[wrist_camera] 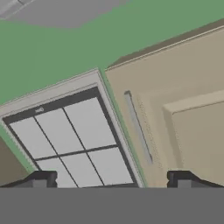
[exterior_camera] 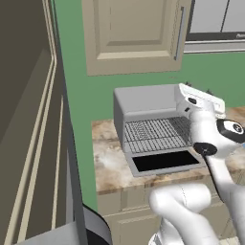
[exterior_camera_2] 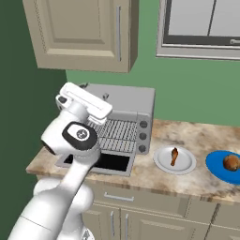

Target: Open the toaster oven door. Place the bread on the bottom rack in the toaster oven and place the chicken drumstick on the top rack.

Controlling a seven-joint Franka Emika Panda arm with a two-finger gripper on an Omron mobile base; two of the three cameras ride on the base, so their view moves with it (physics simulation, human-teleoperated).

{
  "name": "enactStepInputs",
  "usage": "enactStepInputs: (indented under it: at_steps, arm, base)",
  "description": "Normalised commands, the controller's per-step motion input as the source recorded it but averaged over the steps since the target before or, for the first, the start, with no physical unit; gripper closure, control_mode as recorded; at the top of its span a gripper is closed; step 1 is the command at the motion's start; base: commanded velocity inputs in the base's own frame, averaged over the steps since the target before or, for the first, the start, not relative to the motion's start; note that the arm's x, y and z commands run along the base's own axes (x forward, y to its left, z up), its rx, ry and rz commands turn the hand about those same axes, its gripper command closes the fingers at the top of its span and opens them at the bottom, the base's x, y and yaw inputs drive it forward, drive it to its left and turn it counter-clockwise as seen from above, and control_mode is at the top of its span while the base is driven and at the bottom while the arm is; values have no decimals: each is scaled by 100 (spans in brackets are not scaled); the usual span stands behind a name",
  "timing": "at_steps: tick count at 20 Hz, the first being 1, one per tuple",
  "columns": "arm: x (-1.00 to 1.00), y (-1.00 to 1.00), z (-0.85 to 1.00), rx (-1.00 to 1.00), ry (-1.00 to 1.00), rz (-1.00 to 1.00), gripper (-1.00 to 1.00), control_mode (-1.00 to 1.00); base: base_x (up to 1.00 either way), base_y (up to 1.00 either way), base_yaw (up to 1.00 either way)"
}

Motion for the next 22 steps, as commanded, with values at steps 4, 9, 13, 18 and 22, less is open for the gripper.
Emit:
enactStepInputs:
  at_steps: [4,9,13,18,22]
  arm:
    - [19,-95,55,37,30,-8,-100,-100]
    - [0,-96,4,51,25,0,-100,-100]
    - [-18,-62,-55,33,11,0,-100,-100]
    - [-3,-55,7,49,28,-4,-100,-100]
    - [1,-2,18,55,60,-21,-100,-100]
  base:
    - [0,0,0]
    - [0,0,0]
    - [0,0,0]
    - [0,0,0]
    - [0,0,0]
